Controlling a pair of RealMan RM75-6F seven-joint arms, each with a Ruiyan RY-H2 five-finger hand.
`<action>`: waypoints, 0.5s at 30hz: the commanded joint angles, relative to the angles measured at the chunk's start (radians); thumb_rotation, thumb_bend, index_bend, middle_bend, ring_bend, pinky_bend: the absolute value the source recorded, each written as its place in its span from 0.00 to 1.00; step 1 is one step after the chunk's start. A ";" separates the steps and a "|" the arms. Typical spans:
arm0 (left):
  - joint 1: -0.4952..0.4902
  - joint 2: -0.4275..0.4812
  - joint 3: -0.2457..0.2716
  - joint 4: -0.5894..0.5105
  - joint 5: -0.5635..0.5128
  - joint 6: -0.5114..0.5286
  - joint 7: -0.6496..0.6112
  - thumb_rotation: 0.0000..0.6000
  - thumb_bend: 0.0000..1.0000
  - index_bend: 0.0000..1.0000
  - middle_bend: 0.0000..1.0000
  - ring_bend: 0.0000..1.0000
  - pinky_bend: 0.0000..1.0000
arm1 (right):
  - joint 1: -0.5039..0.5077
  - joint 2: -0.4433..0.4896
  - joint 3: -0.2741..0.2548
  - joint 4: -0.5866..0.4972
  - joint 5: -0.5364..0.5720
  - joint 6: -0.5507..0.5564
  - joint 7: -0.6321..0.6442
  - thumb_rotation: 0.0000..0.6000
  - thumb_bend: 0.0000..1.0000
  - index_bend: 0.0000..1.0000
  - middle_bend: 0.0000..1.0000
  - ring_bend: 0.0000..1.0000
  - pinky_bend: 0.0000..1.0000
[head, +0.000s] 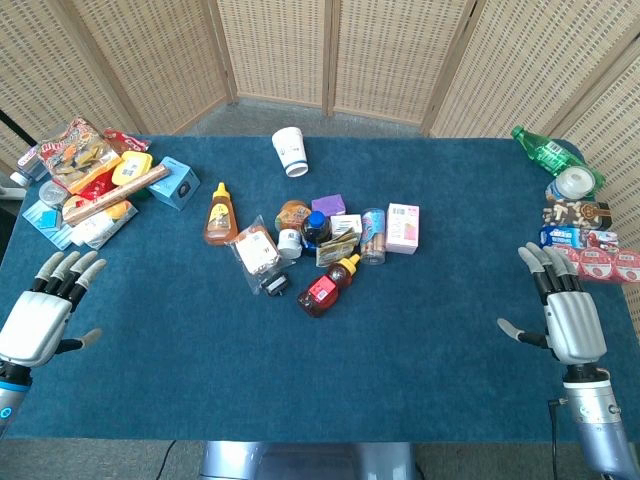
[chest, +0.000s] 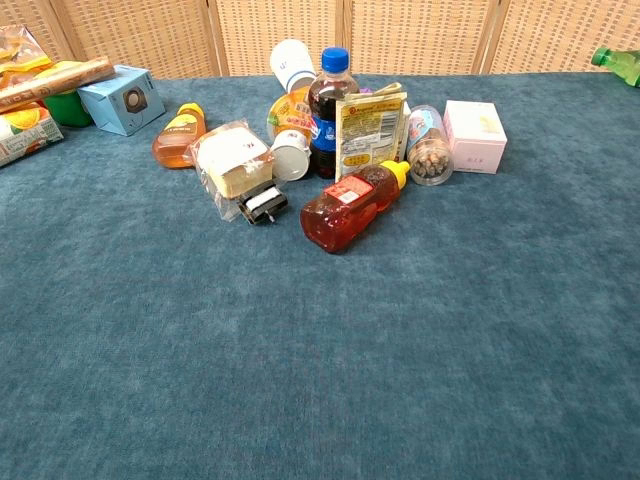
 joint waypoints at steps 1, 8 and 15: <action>0.001 0.001 0.001 0.000 0.000 -0.001 0.000 1.00 0.17 0.01 0.00 0.00 0.00 | 0.000 0.000 -0.001 -0.001 -0.001 -0.001 0.000 1.00 0.00 0.00 0.00 0.00 0.00; -0.032 0.007 0.003 0.045 0.044 -0.019 -0.037 1.00 0.17 0.01 0.00 0.00 0.00 | 0.003 -0.002 0.001 -0.002 -0.001 -0.002 -0.005 1.00 0.00 0.00 0.00 0.00 0.00; -0.178 -0.018 -0.012 0.170 0.122 -0.146 -0.096 1.00 0.17 0.01 0.00 0.00 0.00 | 0.004 -0.003 0.006 -0.005 0.008 -0.006 -0.010 1.00 0.00 0.00 0.00 0.00 0.00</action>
